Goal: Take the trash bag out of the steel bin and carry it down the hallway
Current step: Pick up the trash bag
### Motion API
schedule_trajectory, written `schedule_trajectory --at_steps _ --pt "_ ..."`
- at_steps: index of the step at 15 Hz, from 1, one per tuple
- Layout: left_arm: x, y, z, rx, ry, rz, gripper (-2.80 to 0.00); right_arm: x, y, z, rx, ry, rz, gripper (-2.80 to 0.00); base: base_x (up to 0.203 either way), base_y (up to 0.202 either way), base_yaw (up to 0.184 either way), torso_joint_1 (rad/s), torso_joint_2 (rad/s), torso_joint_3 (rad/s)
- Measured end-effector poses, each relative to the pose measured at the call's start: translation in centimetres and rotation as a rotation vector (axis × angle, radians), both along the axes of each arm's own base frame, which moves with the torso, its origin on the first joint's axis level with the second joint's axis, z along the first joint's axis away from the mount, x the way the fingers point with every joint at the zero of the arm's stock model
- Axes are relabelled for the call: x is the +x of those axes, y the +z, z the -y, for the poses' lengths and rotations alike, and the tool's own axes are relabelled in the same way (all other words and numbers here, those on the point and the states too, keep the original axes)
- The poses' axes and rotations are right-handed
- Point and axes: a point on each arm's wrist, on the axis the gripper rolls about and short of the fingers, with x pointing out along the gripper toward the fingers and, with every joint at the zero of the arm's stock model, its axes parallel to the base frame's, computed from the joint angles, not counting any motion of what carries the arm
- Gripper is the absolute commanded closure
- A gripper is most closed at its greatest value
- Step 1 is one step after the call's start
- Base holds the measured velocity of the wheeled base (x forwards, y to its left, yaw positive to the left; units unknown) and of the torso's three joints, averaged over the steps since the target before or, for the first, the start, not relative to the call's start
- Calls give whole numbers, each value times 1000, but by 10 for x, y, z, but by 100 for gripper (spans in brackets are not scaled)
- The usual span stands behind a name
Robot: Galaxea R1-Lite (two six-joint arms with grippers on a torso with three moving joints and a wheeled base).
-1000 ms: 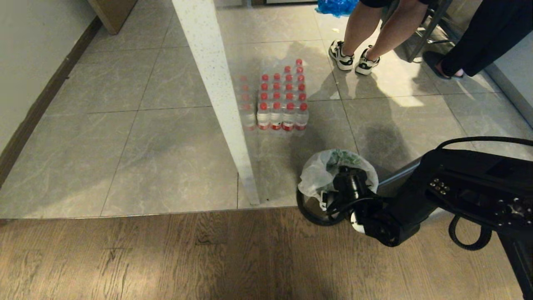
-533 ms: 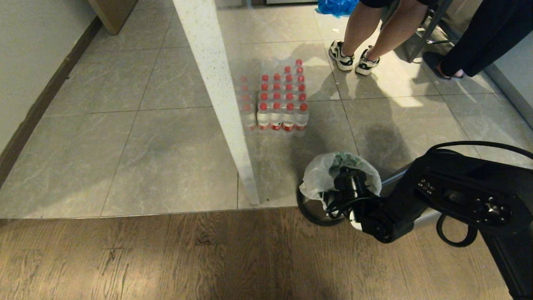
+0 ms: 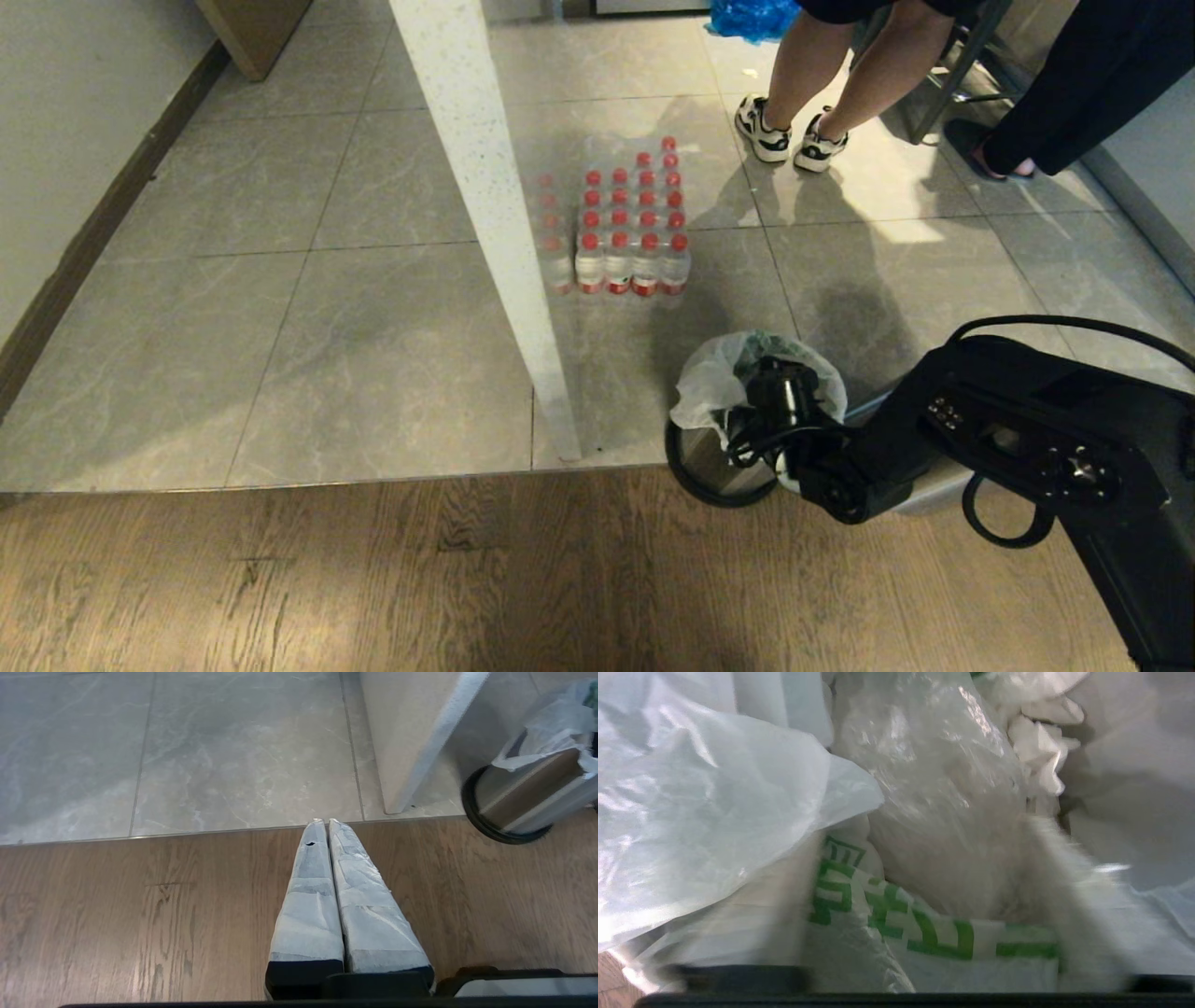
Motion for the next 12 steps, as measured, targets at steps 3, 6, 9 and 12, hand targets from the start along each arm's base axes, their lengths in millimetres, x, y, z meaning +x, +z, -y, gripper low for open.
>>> schedule_trajectory --at_steps 3,6,9,12 --pt "0 0 0 0 0 0 0 1 -7 3 -22 0 -23 0 0 0 0 0 0 0" --pt "0 0 0 0 0 -1 0 0 -5 1 -22 -2 -19 0 0 0 0 0 0 0" --pt "0 0 0 0 0 -1 0 -1 2 2 -18 -8 -9 0 0 0 0 0 0 0" --pt "0 0 0 0 0 -1 0 -7 12 6 -22 -31 0 0 0 0 0 0 0 0"
